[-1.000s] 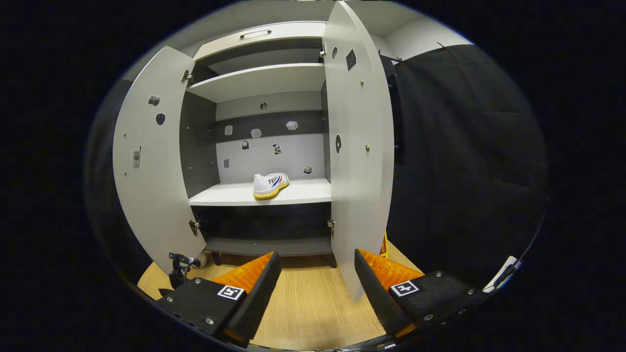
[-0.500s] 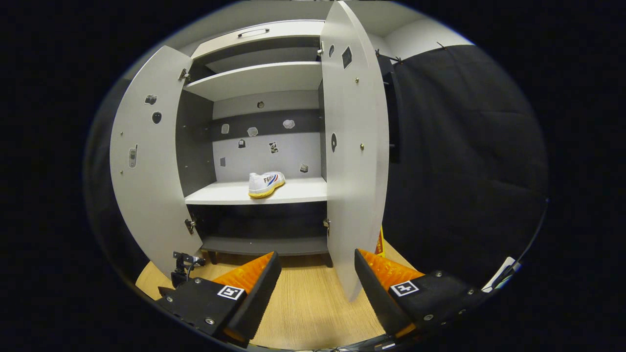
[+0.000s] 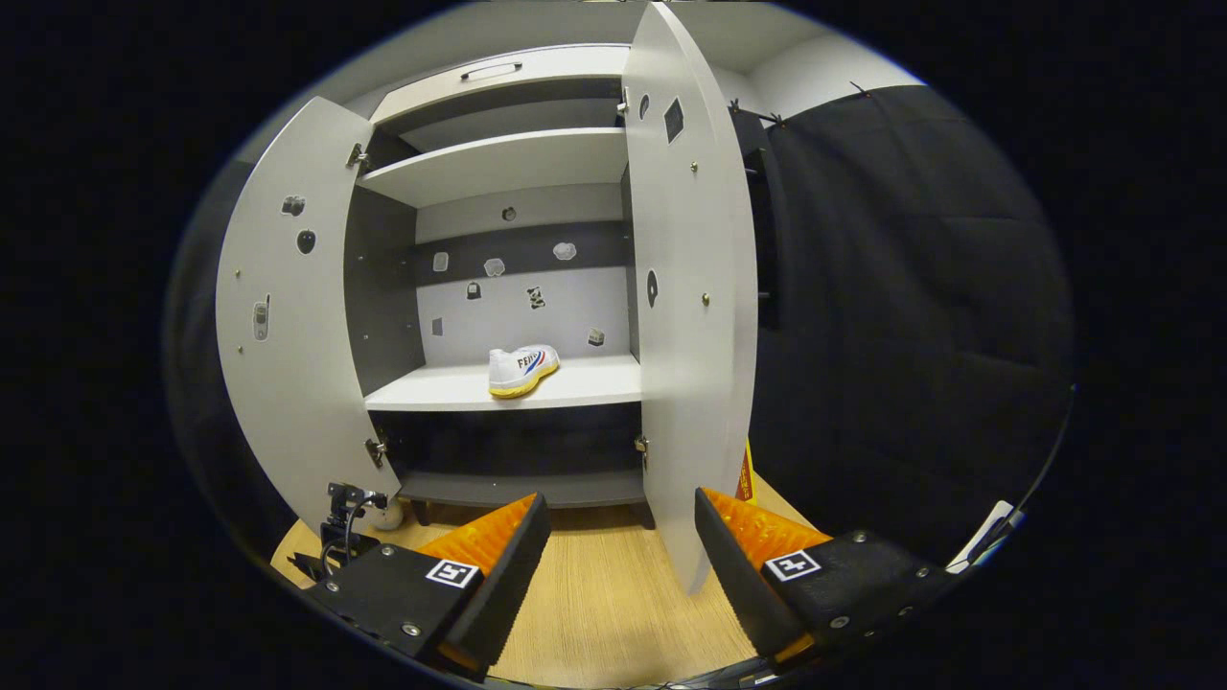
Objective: Grab one shoe with the right hand and put it into the shoe cabinet, grab the other shoe with the left hand and put it into the shoe cabinet; then close the right door with the right hand and the left door with the left hand.
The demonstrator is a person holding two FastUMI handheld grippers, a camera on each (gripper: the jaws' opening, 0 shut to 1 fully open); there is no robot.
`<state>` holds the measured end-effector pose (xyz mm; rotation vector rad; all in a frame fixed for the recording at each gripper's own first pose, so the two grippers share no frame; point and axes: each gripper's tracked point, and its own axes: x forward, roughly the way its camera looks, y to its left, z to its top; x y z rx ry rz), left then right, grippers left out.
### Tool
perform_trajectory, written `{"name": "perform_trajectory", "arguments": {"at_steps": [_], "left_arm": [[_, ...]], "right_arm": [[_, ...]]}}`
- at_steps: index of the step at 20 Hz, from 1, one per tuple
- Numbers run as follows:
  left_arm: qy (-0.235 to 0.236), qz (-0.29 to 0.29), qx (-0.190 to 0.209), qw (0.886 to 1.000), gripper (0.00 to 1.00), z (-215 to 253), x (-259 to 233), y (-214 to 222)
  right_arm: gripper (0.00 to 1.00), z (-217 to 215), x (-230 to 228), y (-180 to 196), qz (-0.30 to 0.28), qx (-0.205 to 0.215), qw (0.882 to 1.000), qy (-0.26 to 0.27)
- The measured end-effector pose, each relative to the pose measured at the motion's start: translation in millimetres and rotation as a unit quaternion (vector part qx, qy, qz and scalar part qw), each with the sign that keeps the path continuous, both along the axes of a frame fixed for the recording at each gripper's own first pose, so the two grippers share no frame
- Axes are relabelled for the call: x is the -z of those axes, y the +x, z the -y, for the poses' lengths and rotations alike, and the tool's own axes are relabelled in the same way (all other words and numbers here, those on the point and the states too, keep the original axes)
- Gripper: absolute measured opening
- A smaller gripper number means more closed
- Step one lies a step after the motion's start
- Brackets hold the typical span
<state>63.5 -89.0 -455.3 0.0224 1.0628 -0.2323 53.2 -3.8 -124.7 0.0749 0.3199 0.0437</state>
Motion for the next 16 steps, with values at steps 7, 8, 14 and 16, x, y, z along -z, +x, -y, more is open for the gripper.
{"name": "perform_trajectory", "arguments": {"at_steps": [7,8,14,16], "left_arm": [[-0.047,0.035,0.003,0.998,0.07,-7,-44,12],[-0.053,0.039,0.002,0.998,0.07,-10,-58,18],[-0.065,0.085,-0.005,0.994,0.06,-25,-176,68],[-0.070,0.099,-0.012,0.993,0.07,-23,-203,95]], "right_arm": [[0.93,-16,-4,-2,0.012,-0.037,0.999,0.007],[0.93,-17,-5,-1,0.012,-0.043,0.999,0.008],[0.93,-14,-9,12,0.023,-0.076,0.997,0.008],[0.93,-12,-9,15,0.023,-0.084,0.996,0.008]]}}
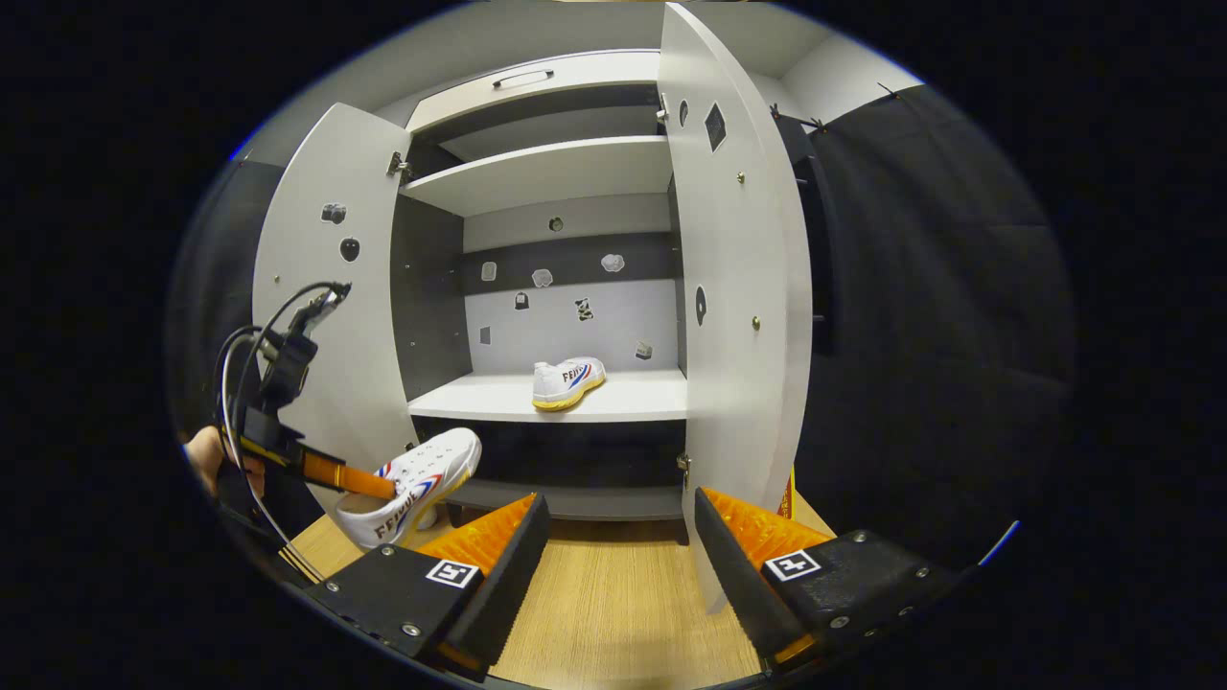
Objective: Grab one shoe with the right hand and put it into the shoe cabinet, grab the other shoe with the left hand and put it into the shoe cabinet; then close the right door with the right hand and the left door with the left hand.
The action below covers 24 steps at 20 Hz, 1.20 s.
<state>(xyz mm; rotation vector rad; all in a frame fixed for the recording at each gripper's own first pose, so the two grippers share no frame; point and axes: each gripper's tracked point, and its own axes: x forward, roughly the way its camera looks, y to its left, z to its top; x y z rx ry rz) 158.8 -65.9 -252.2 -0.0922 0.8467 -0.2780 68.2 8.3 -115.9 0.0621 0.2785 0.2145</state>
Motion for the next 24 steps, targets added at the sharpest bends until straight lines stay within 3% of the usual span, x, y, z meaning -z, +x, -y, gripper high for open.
{"name": "perform_trajectory", "arguments": {"at_steps": [11,18,24], "left_arm": [[0.009,0.062,0.005,0.998,0.06,34,-105,143],[0.021,0.053,0.006,0.998,0.05,54,-84,250],[0.016,0.002,-0.014,1.000,0.06,54,-32,284]], "right_arm": [[0.93,21,-1,11,0.004,0.005,1.000,0.008],[0.93,23,12,19,-0.003,0.019,1.000,0.005],[0.93,25,10,21,-0.012,0.029,0.999,0.013]]}}
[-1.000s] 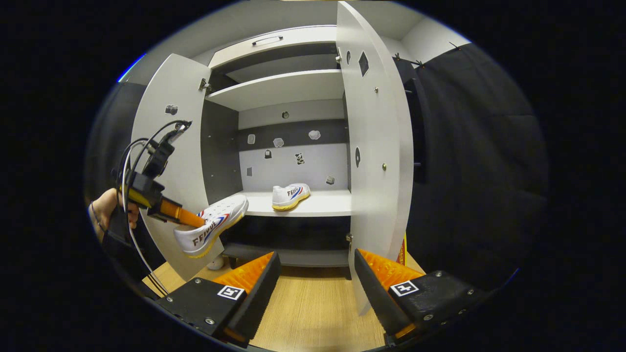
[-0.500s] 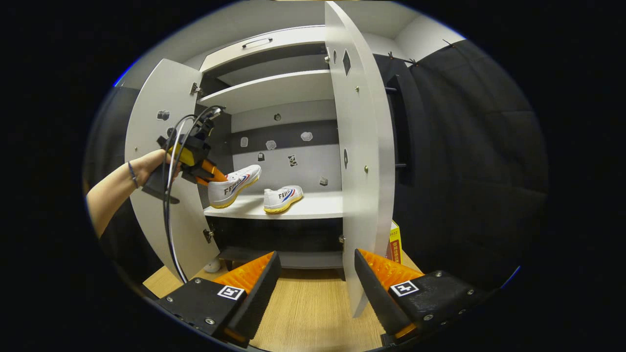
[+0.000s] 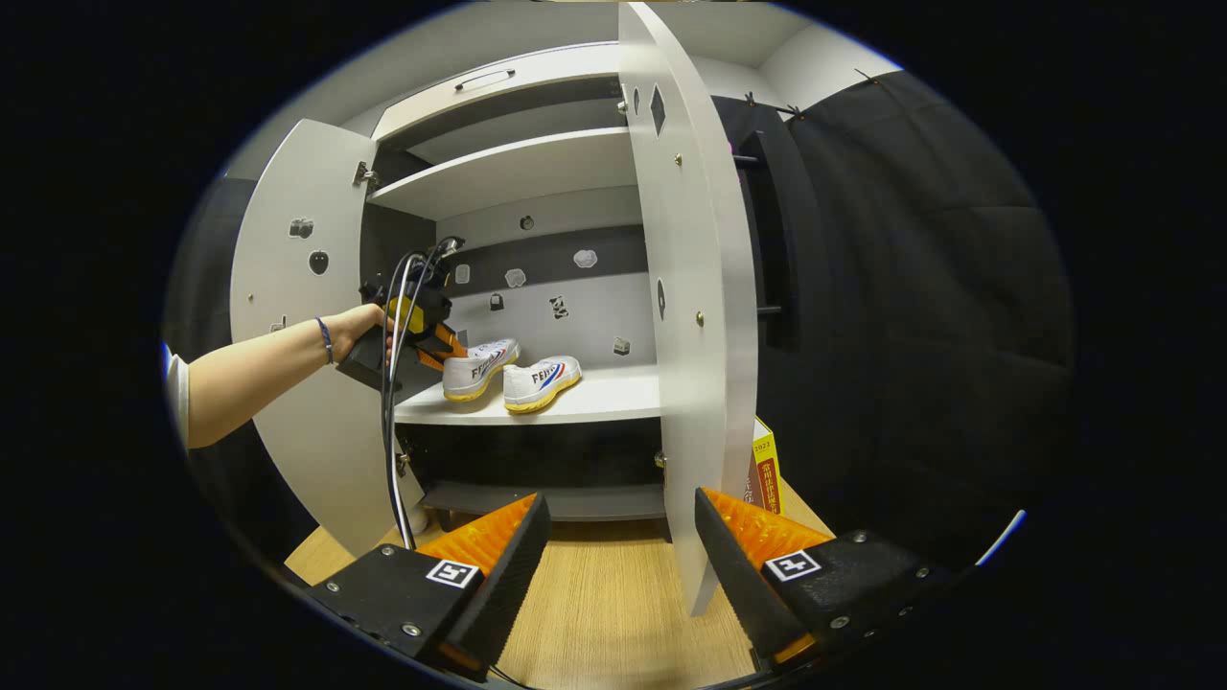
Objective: Grab one shoe with the right hand and put it into the shoe cabinet, grab the other shoe with the left hand and put it into the shoe cabinet; then close the right door with the right hand and the left door with the left hand.
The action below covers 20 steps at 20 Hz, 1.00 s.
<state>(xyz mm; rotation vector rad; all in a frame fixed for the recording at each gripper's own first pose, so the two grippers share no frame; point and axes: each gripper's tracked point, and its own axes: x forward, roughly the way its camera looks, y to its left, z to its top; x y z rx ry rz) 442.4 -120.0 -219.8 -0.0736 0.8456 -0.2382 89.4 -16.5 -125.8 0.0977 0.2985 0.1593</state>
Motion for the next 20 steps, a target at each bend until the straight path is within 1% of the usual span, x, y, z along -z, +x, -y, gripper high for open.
{"name": "perform_trajectory", "arguments": {"at_steps": [2,5,9,10,11,12,13,14,16,17,18,19,20], "left_arm": [[-0.006,-0.012,-0.005,1.000,0.07,-1,11,0],[0.000,-0.023,-0.006,1.000,0.07,-1,23,-1],[-0.004,-0.020,-0.008,1.000,0.07,-3,22,-4],[-0.012,-0.015,-0.009,1.000,0.10,-1,19,-4],[-0.019,-0.003,-0.013,1.000,0.27,0,15,-2],[-0.029,0.010,-0.014,0.999,0.29,4,7,0],[-0.024,0.022,-0.015,0.999,0.30,2,-2,-2],[-0.012,0.032,-0.015,0.999,0.24,-1,-10,-4],[-0.009,0.057,-0.004,0.998,0.50,5,-33,-10],[-0.013,0.073,0.003,0.997,0.81,10,-45,-17],[-0.014,0.088,0.009,0.996,0.82,13,-59,-24],[-0.015,0.106,0.014,0.994,0.77,16,-73,-30],[-0.016,0.126,0.018,0.992,0.78,19,-88,-37]], "right_arm": [[0.93,1,1,-1,-0.002,0.002,1.000,-0.003],[0.93,-2,3,-1,-0.005,0.001,1.000,0.002],[0.93,-6,3,-2,-0.006,-0.001,1.000,0.006],[0.93,-7,3,-2,-0.006,-0.001,1.000,0.007],[0.93,-9,2,-2,-0.005,-0.002,1.000,0.009],[0.93,-10,2,-3,-0.005,-0.002,1.000,0.011],[0.93,-10,0,-5,-0.003,-0.003,1.000,0.012],[0.93,-10,-2,-7,-0.001,-0.003,1.000,0.013],[0.93,-9,-4,-11,0.001,-0.002,1.000,0.013],[0.93,-8,-4,-14,0.002,-0.002,1.000,0.013],[0.93,-7,-5,-15,0.003,-0.001,1.000,0.013],[0.93,-4,-7,-17,0.005,0.001,1.000,0.012],[0.93,0,-8,-20,0.006,0.003,1.000,0.011]]}}
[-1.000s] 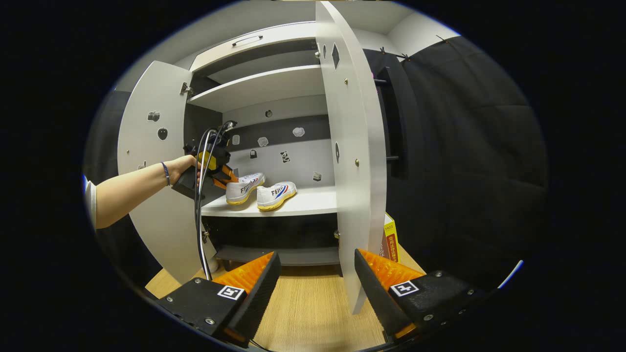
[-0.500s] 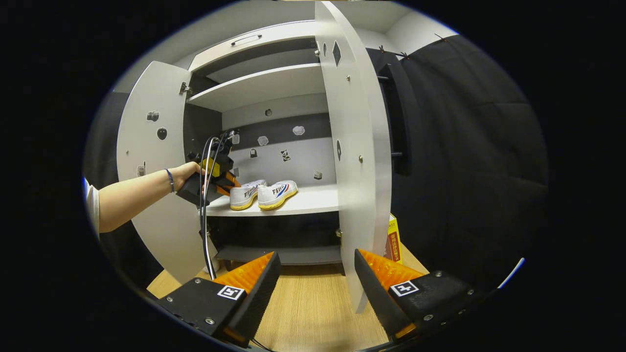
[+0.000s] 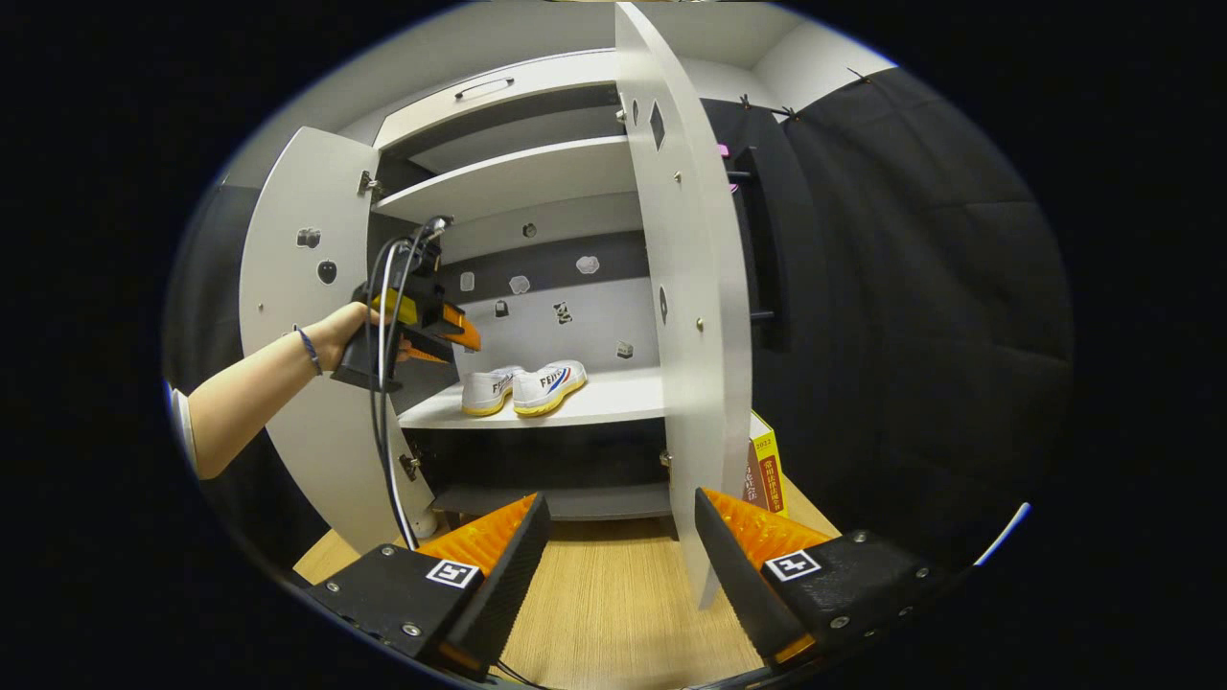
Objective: Grab one shoe with the right hand and put it into the shoe cabinet, grab the other shoe with the left hand and put it into the shoe cabinet; then close the right door with the right hand and the left door with the left hand.
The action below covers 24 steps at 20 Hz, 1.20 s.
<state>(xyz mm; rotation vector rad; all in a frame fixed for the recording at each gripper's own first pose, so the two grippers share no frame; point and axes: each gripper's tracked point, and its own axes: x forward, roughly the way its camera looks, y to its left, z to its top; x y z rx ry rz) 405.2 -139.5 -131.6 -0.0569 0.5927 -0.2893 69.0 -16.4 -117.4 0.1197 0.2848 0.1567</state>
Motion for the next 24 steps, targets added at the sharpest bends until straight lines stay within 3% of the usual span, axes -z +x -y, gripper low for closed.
{"name": "perform_trajectory", "arguments": {"at_steps": [3,11,15,17,24], "left_arm": [[-0.003,0.051,0.026,0.998,0.99,12,-44,-35],[0.026,0.182,0.023,0.983,0.97,-3,-135,-139],[0.040,0.231,0.000,0.972,0.94,-33,-163,-191],[0.037,0.248,-0.022,0.968,0.99,-53,-174,-218],[0.042,0.280,-0.058,0.957,0.99,-118,-194,-300]], "right_arm": [[0.93,17,-6,-9,0.010,0.012,1.000,-0.006],[0.93,86,-13,-14,0.022,0.065,0.997,-0.026],[0.93,115,-13,-4,0.028,0.086,0.995,-0.029],[0.93,124,-9,6,0.027,0.091,0.995,-0.024],[0.93,131,4,50,0.029,0.086,0.996,-0.023]]}}
